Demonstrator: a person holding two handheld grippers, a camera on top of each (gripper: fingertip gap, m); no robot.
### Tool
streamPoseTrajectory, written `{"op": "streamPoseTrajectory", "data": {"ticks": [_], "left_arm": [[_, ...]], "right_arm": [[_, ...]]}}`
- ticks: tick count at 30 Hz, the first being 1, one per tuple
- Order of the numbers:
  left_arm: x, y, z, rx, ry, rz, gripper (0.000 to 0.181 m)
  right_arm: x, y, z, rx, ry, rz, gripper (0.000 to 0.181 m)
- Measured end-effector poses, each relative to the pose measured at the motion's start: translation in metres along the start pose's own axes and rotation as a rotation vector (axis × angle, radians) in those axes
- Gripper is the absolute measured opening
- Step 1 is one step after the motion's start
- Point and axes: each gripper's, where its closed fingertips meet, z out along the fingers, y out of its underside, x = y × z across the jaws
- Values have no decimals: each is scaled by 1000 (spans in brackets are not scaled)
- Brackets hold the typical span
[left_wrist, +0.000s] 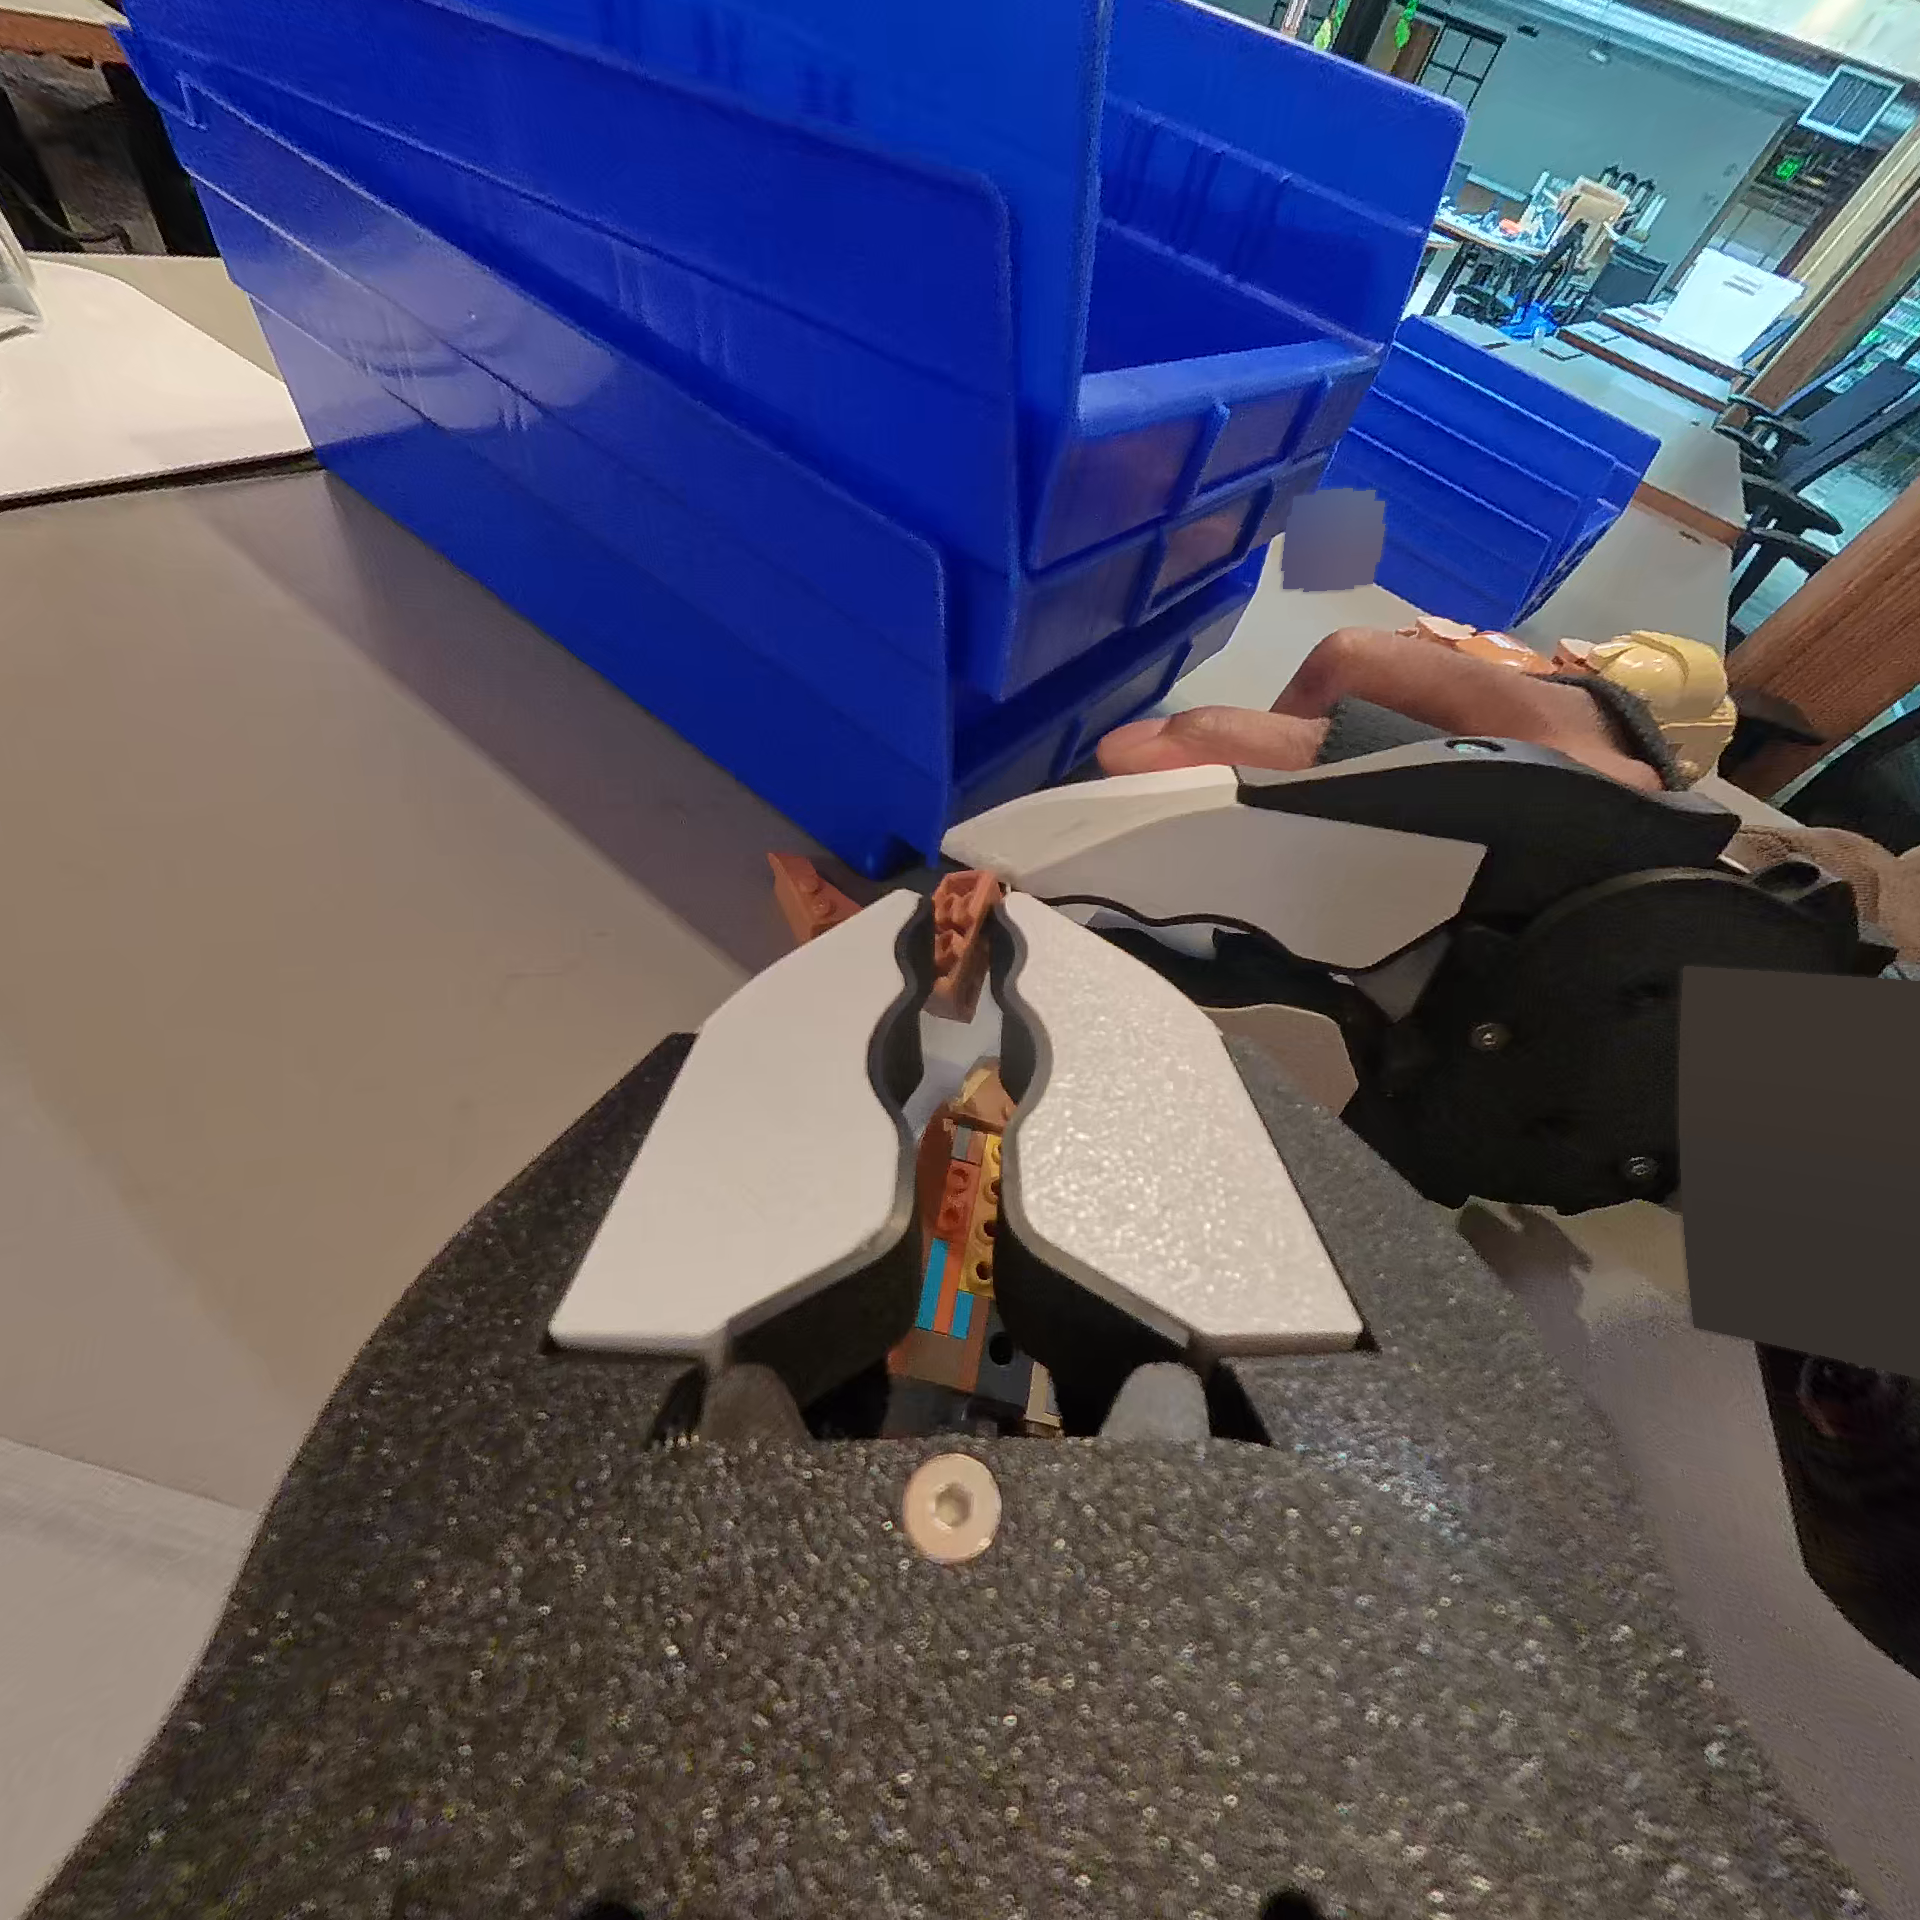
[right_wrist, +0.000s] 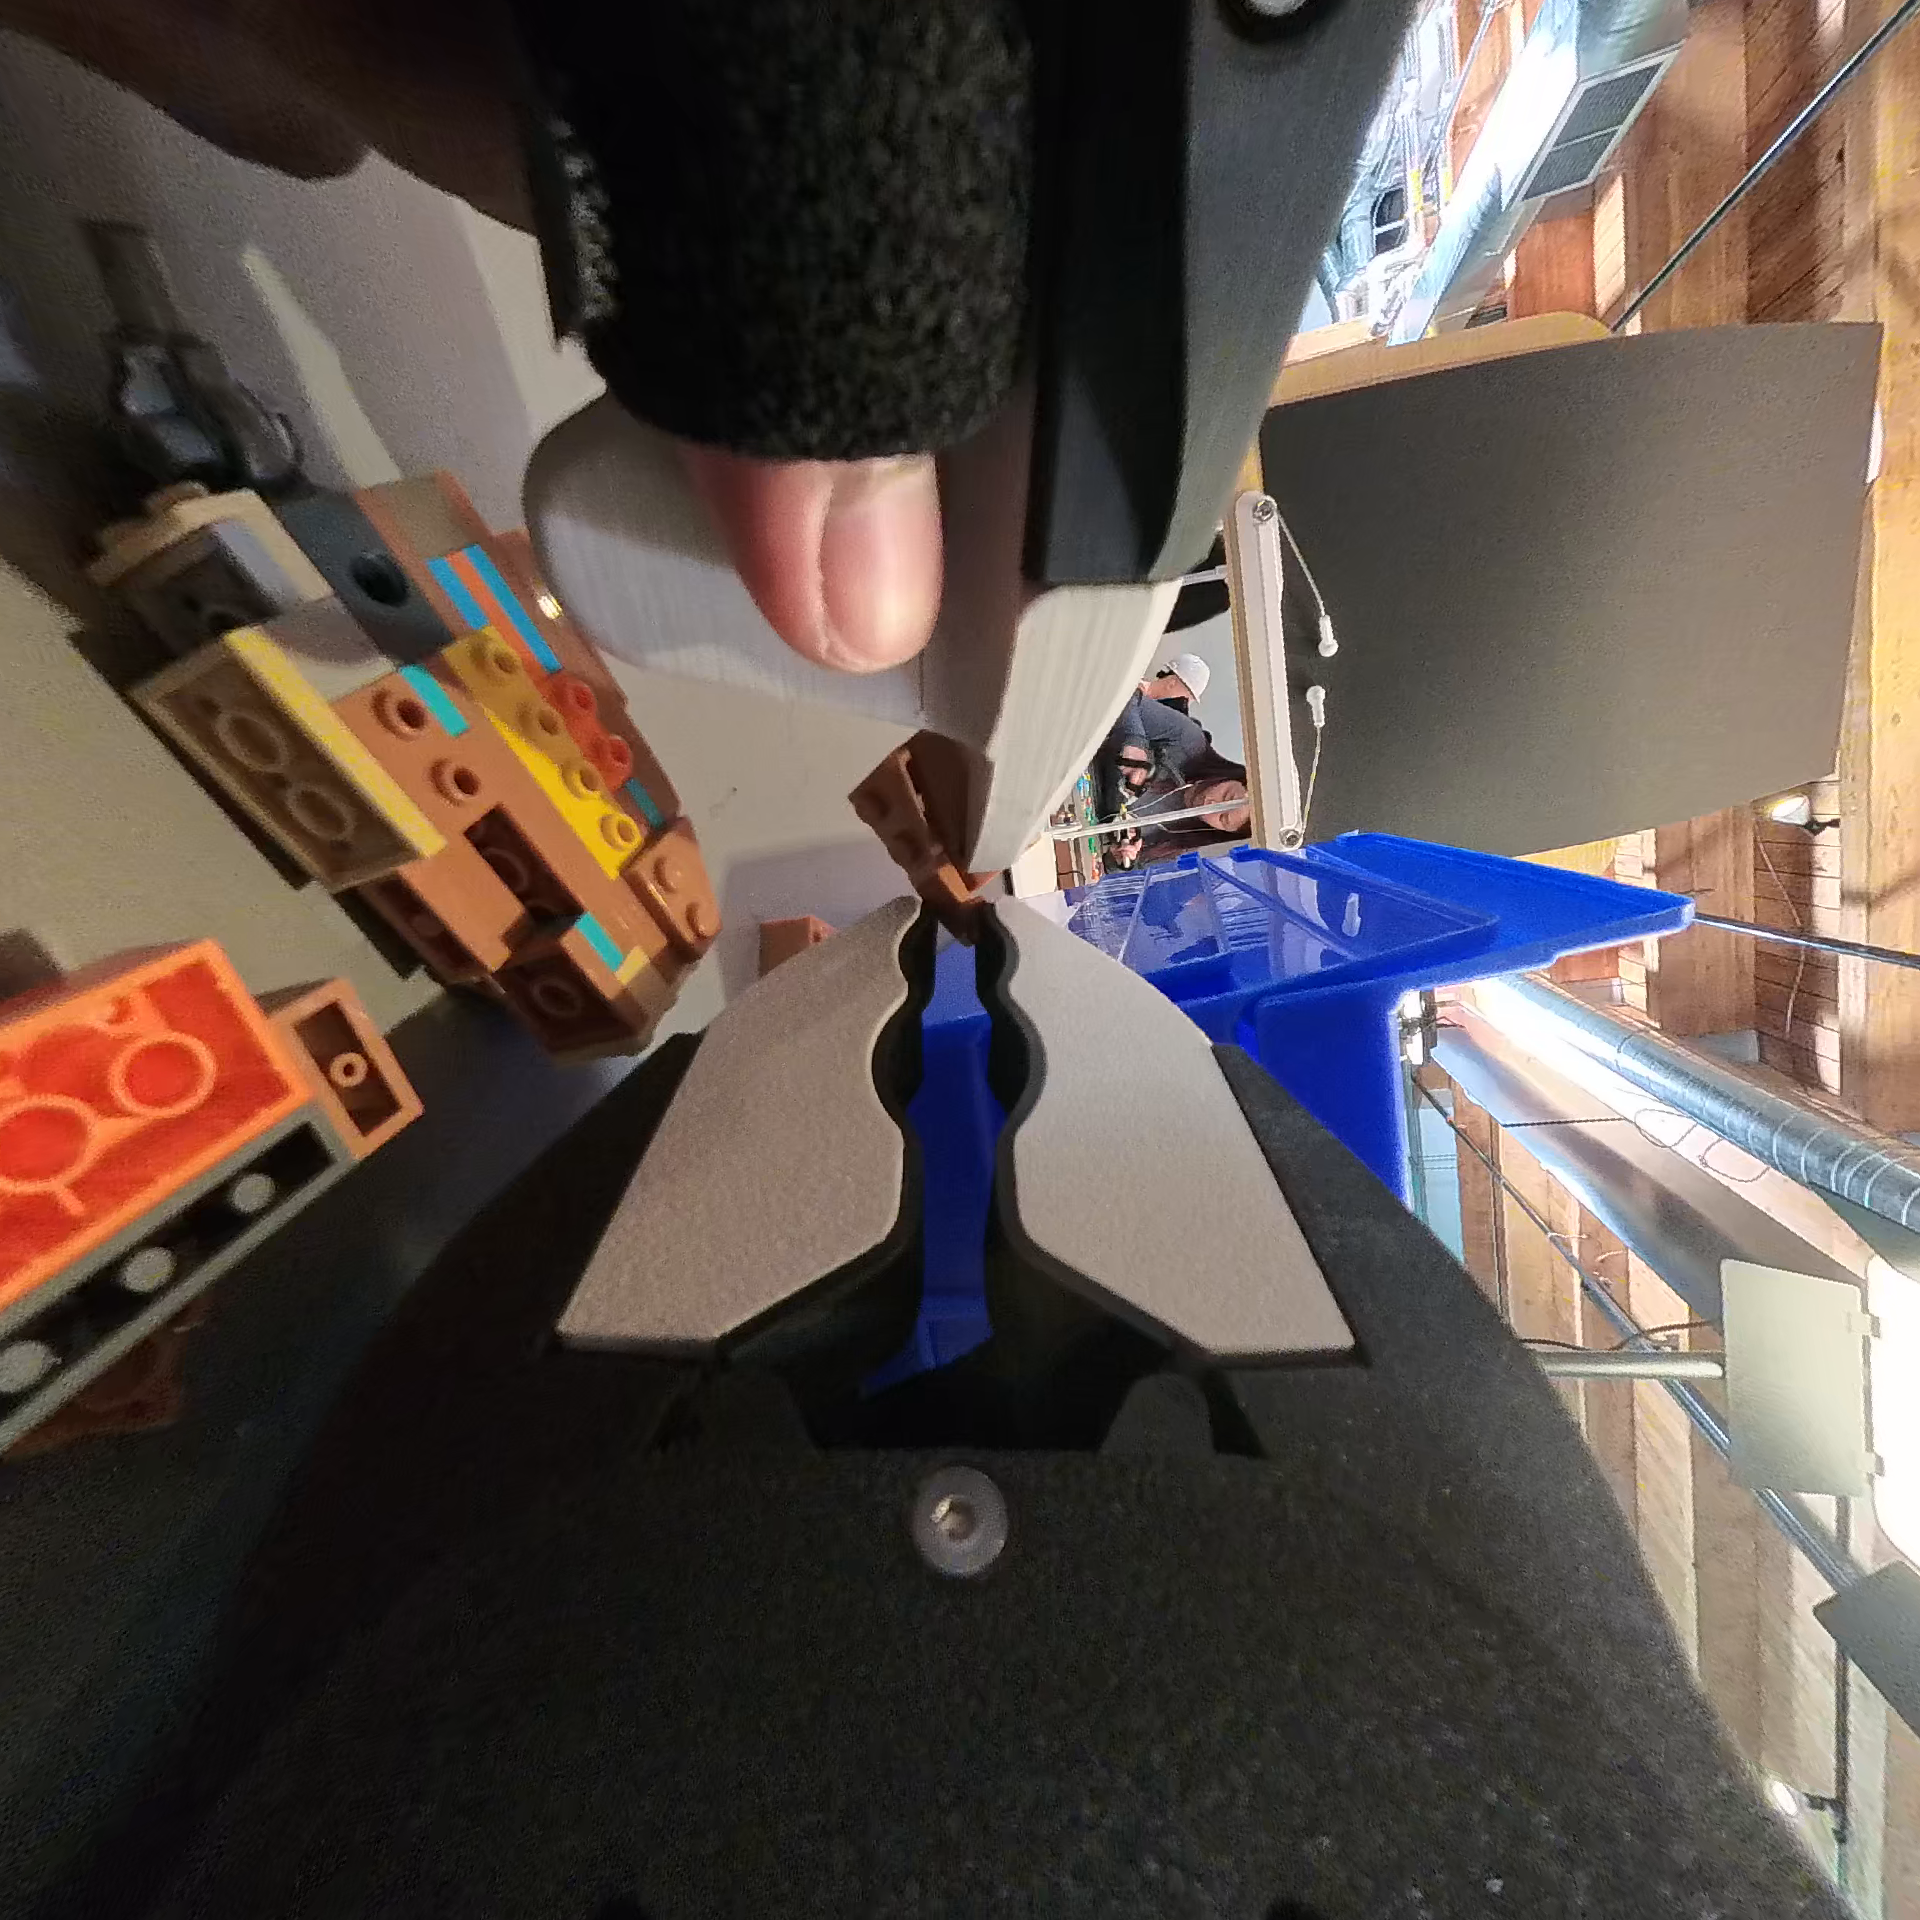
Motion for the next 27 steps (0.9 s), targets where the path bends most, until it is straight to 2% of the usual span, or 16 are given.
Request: {"op": "streamPoseTrajectory", "data": {"ticks": [1, 7, 10, 18, 21, 23, 25, 27], "left_arm": [[0, 0, 0, 0, 3, -7, 9], [-2, 0, 1, -1, 10, -25, 9], [-25, -9, -7, 58, -56, -78, 8], [-23, -10, -9, 58, 0, -100, 8], [-20, -8, -7, 45, 25, -91, 8], [-19, -8, -7, 44, 35, -90, 8], [-17, -9, -7, 52, 47, -82, 8], [-15, -9, -7, 53, 52, -74, 9]], "right_arm": [[0, 0, 0, 2, 0, 3, 7], [-1, 0, 1, 2, -3, 22, 6], [-8, -4, -3, 26, -34, 27, 6], [6, 0, -5, 40, 16, 75, 6], [28, -12, -18, 128, 141, 38, 6], [55, -17, -30, 171, 267, 37, 6], [94, -11, -38, 172, 397, 88, 6], [127, 6, -33, 101, 450, 163, 6]]}}
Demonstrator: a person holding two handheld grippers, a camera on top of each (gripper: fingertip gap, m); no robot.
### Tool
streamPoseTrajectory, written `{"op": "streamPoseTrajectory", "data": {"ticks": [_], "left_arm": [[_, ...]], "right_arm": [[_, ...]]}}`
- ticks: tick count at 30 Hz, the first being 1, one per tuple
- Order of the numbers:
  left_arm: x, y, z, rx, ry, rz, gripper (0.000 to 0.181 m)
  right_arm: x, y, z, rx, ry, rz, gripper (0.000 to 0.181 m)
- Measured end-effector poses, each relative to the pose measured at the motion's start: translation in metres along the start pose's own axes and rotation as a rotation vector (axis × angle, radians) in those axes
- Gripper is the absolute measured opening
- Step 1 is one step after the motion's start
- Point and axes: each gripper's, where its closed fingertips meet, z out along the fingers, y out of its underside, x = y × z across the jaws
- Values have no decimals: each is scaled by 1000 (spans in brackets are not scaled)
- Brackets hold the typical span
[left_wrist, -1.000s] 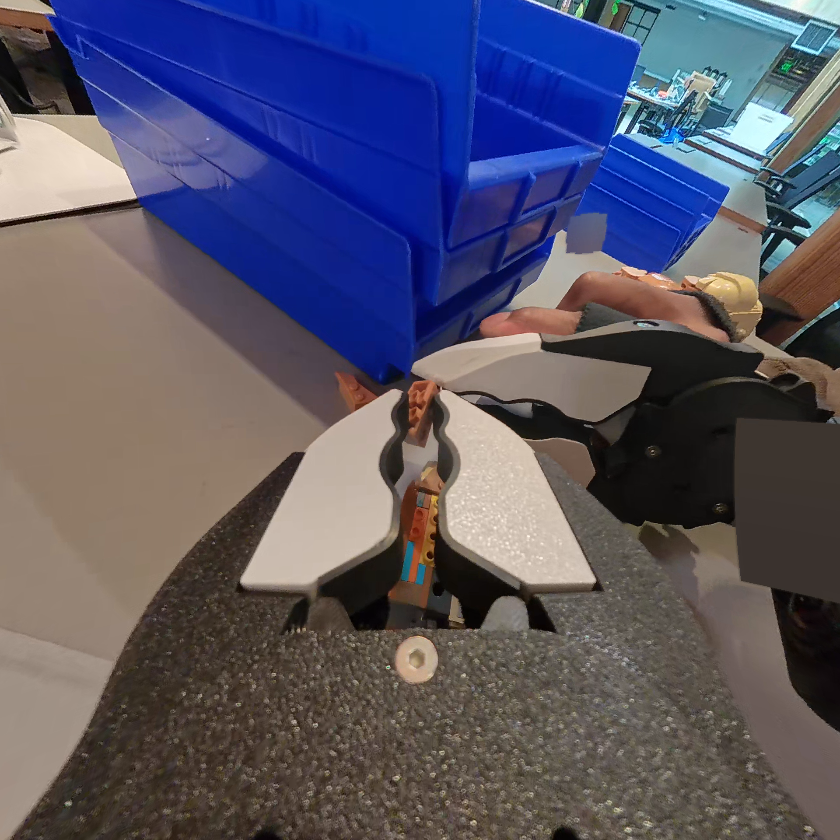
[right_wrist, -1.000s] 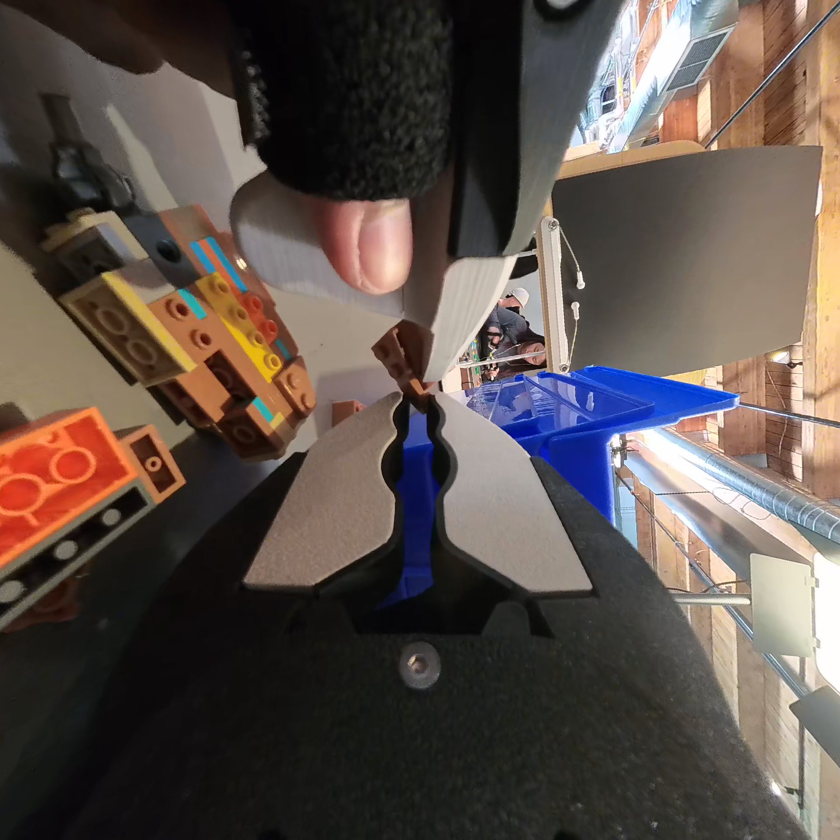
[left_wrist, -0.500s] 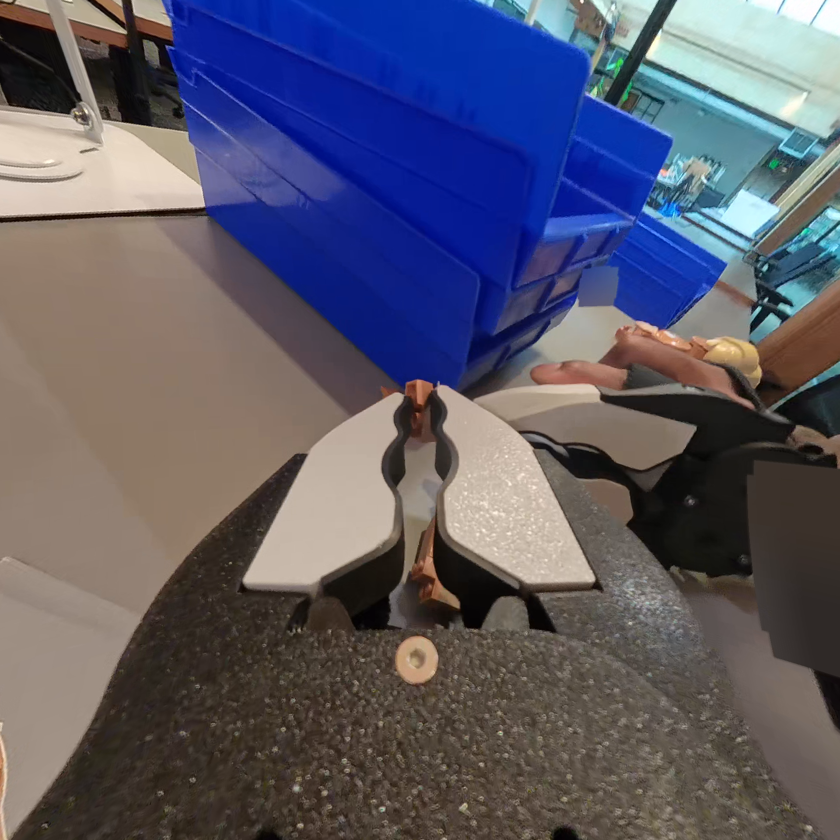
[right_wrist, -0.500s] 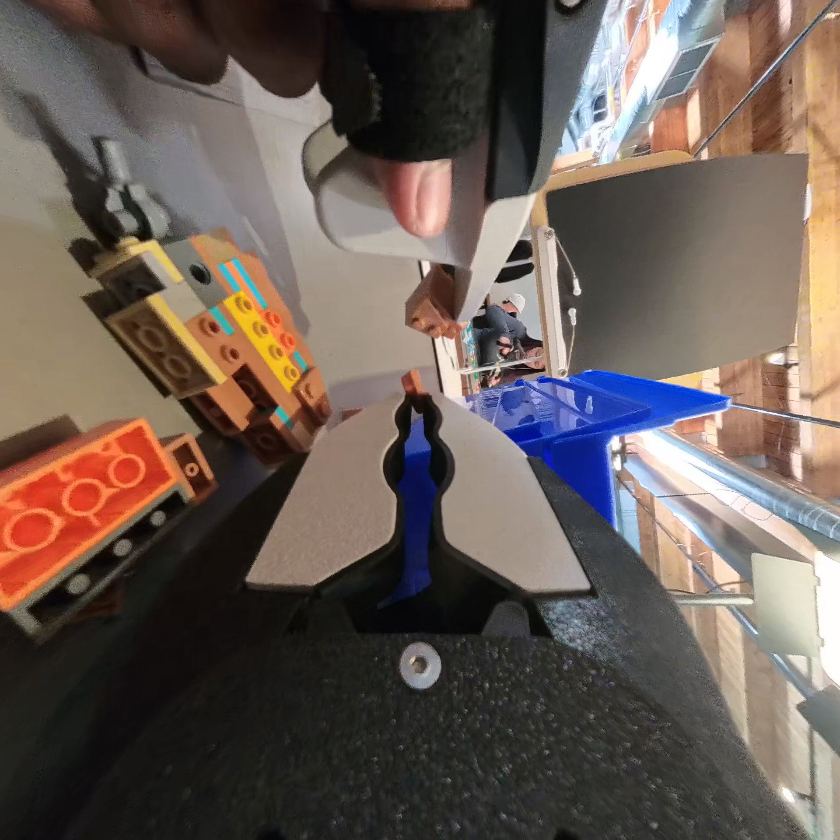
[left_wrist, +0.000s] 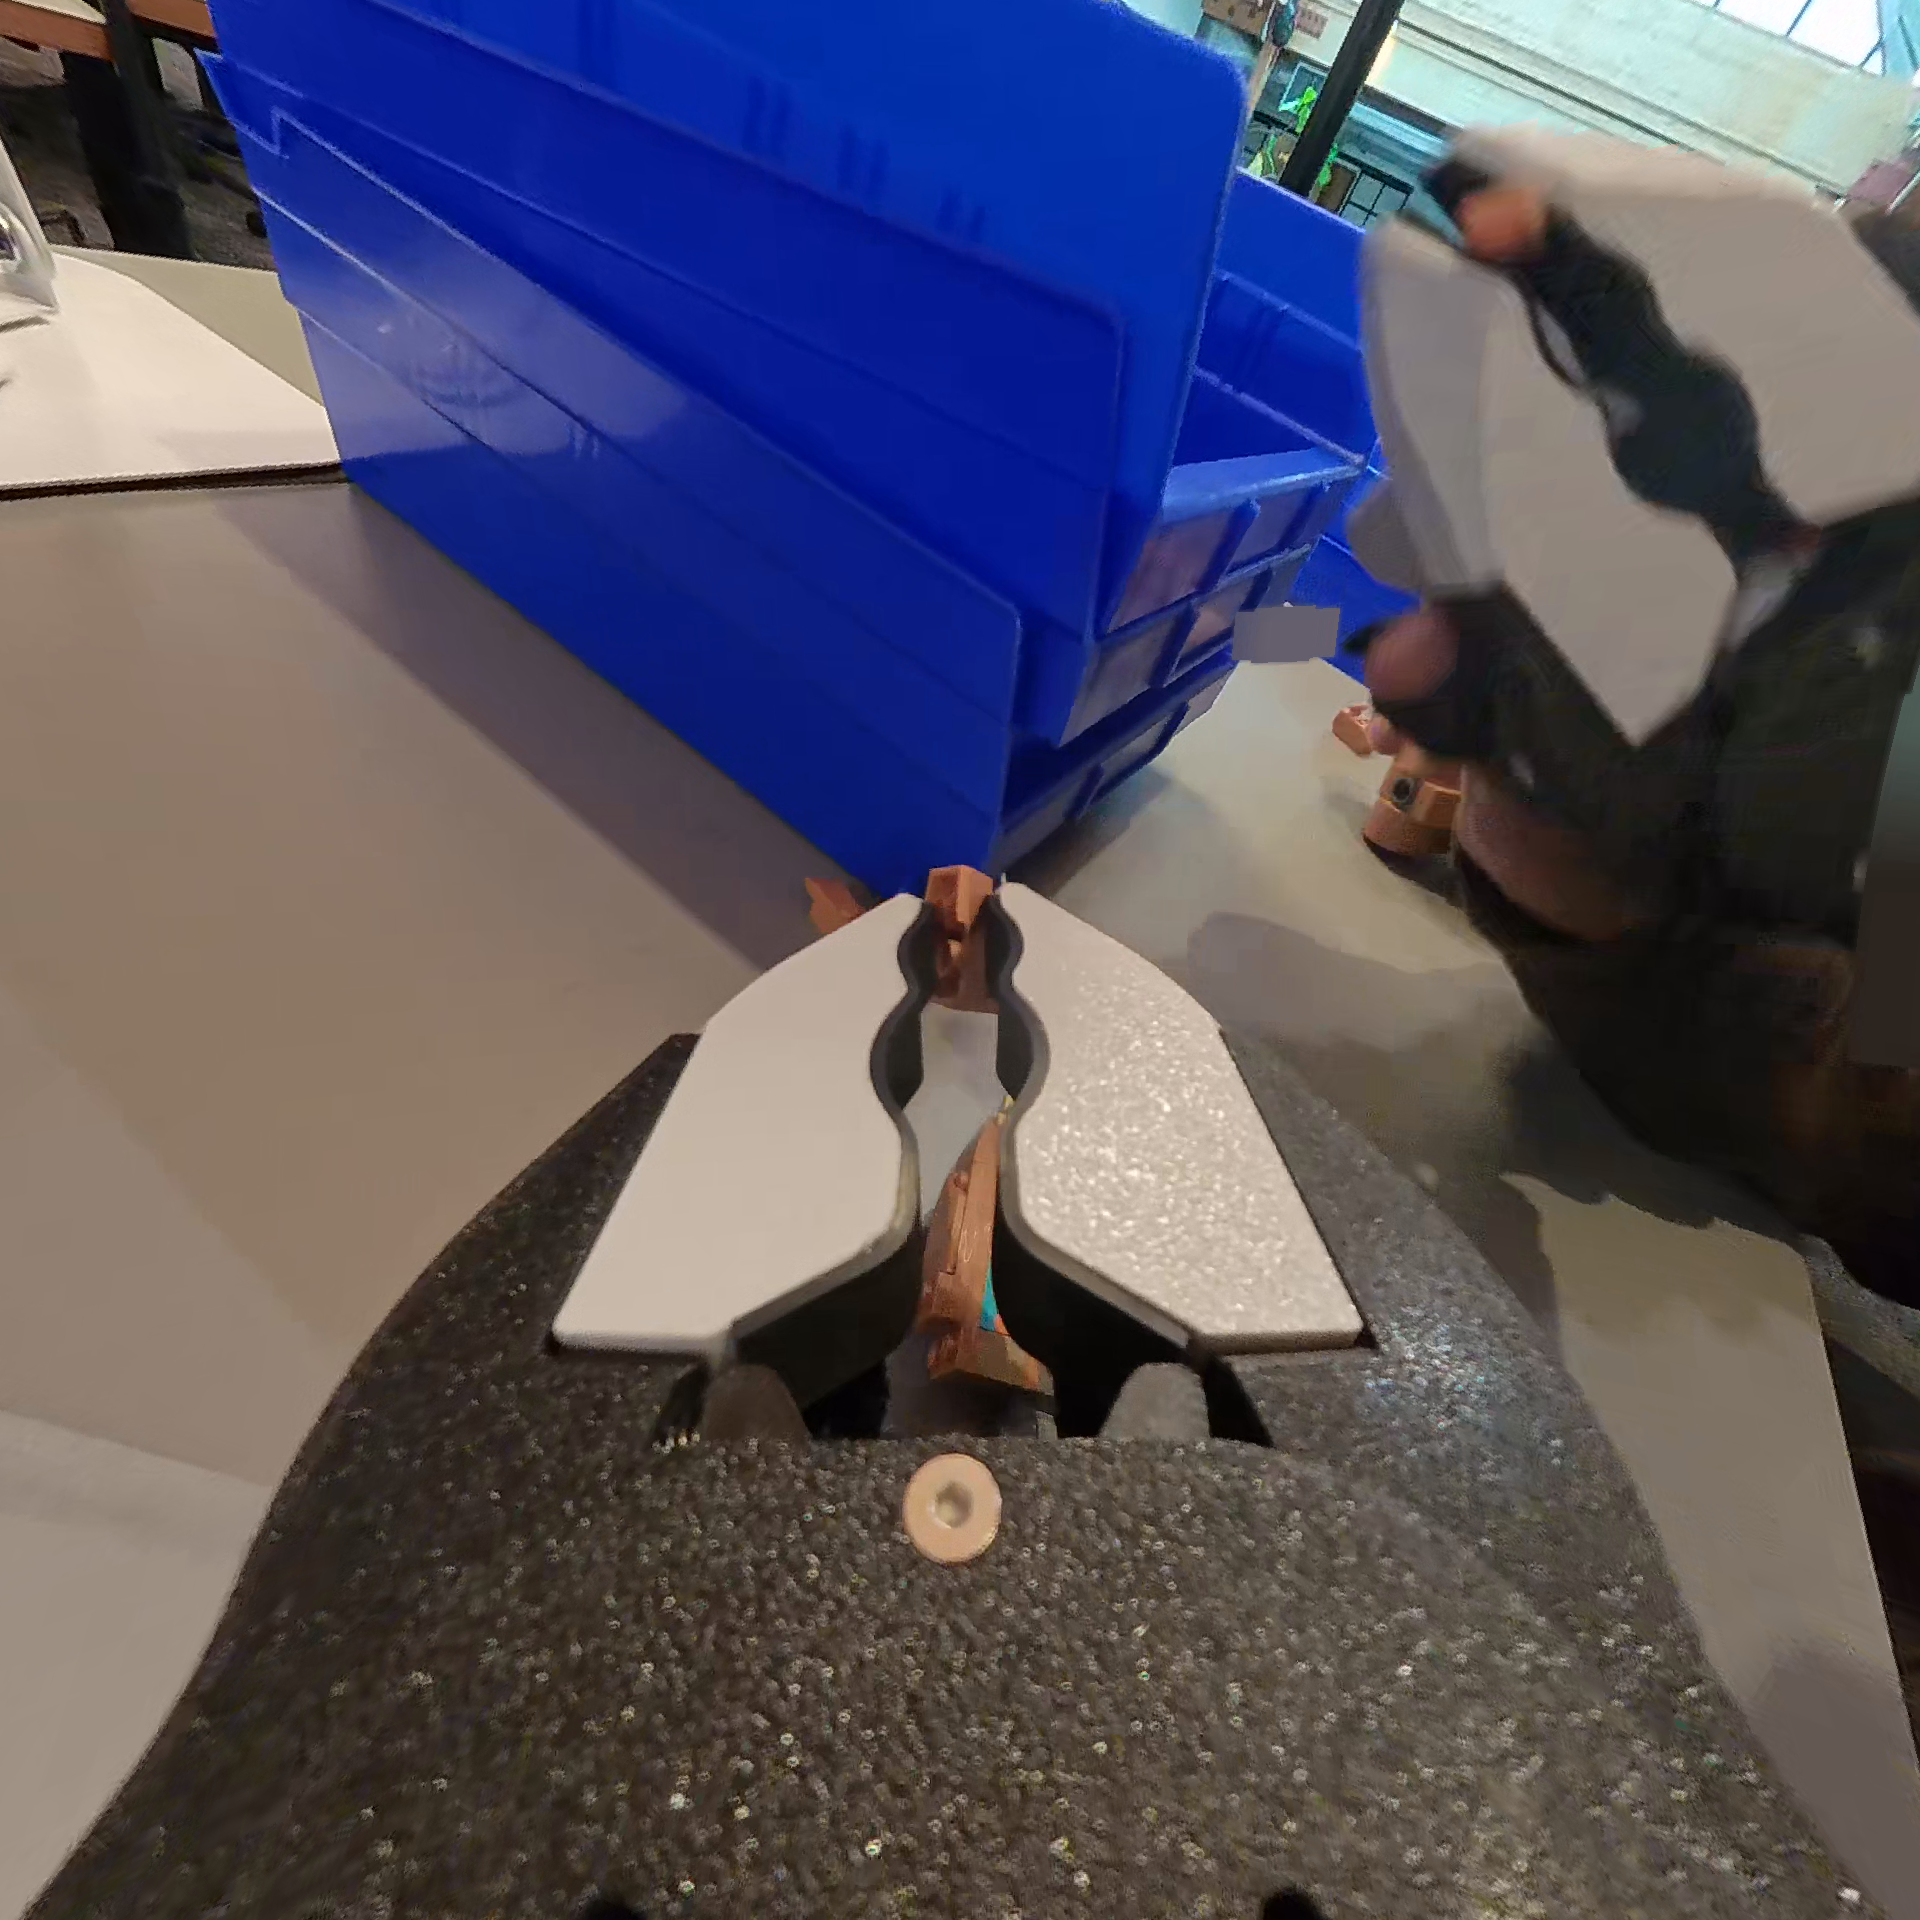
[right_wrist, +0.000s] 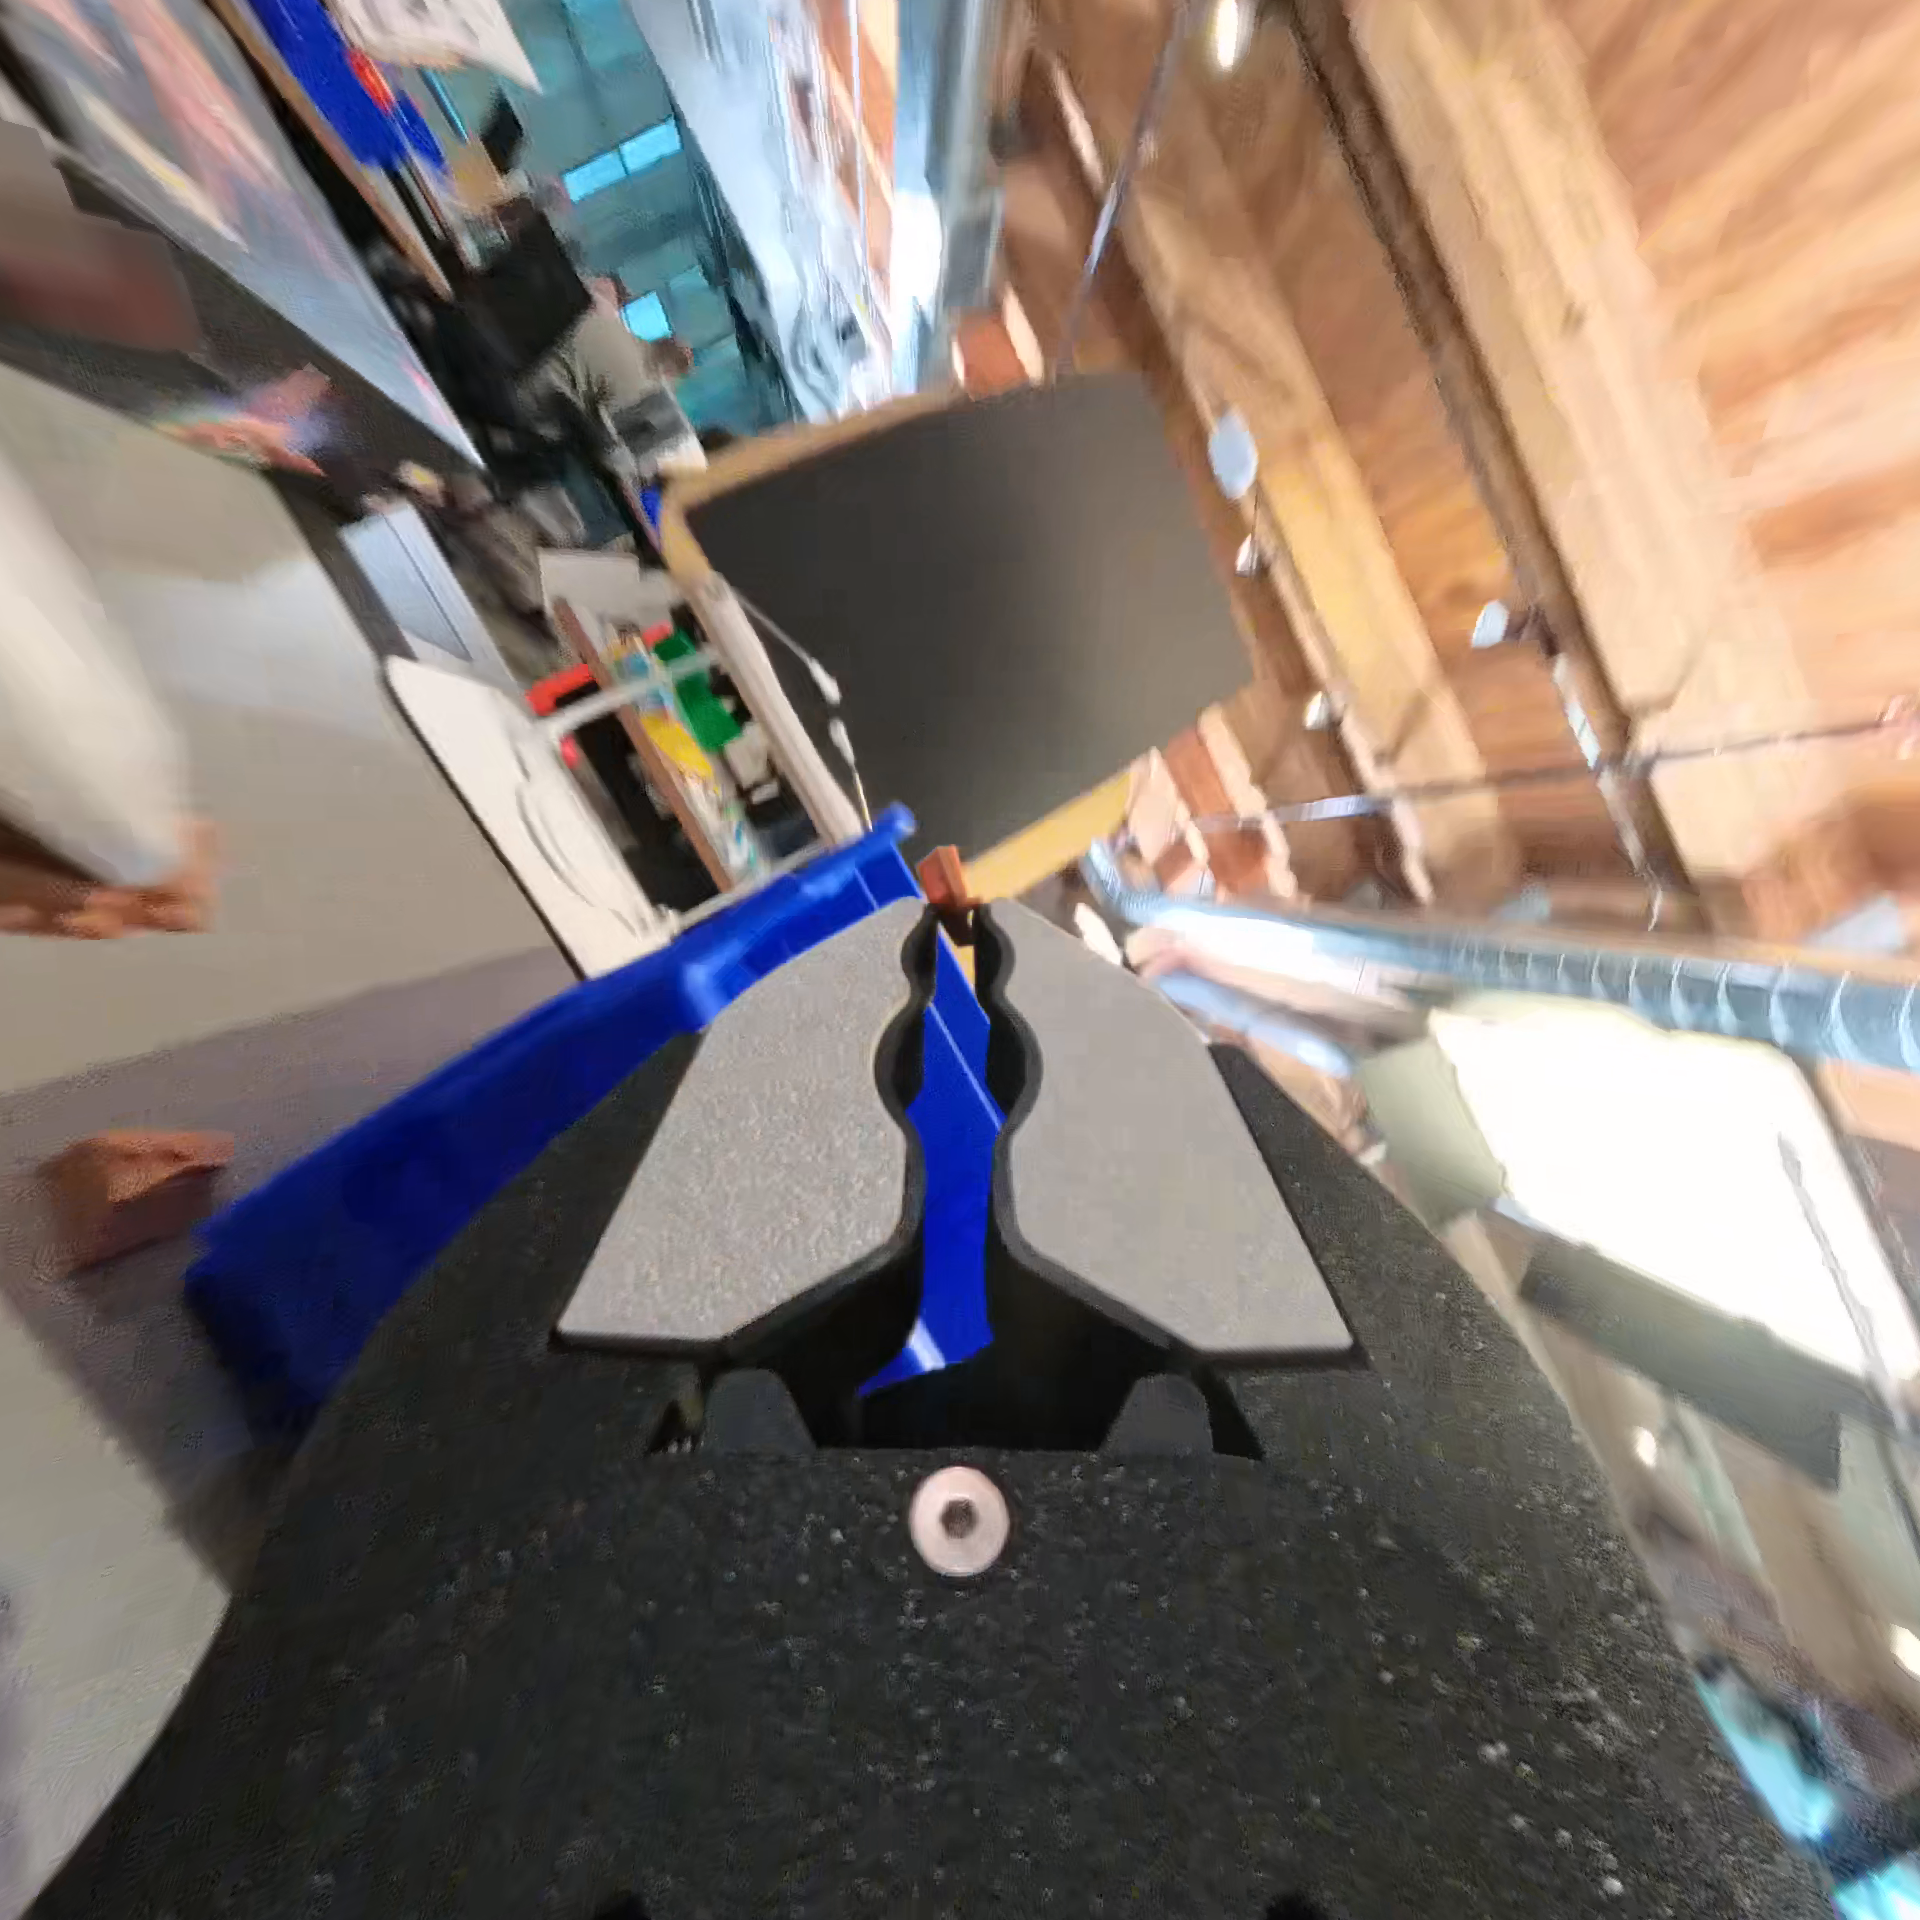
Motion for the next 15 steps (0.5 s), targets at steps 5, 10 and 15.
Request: {"op": "streamPoseTrajectory", "data": {"ticks": [5, 10, 15], "left_arm": [[3, -6, -5, 43, 39, -21, 9], [4, -18, -13, 119, 109, -106, 9], [11, -38, -25, 257, 246, -274, 9]], "right_arm": [[15, 51, 27, -247, -32, 139, 11], [1, 50, 9, -232, -78, 206, 17], [-17, 7, -11, -32, -153, 214, 16]]}}
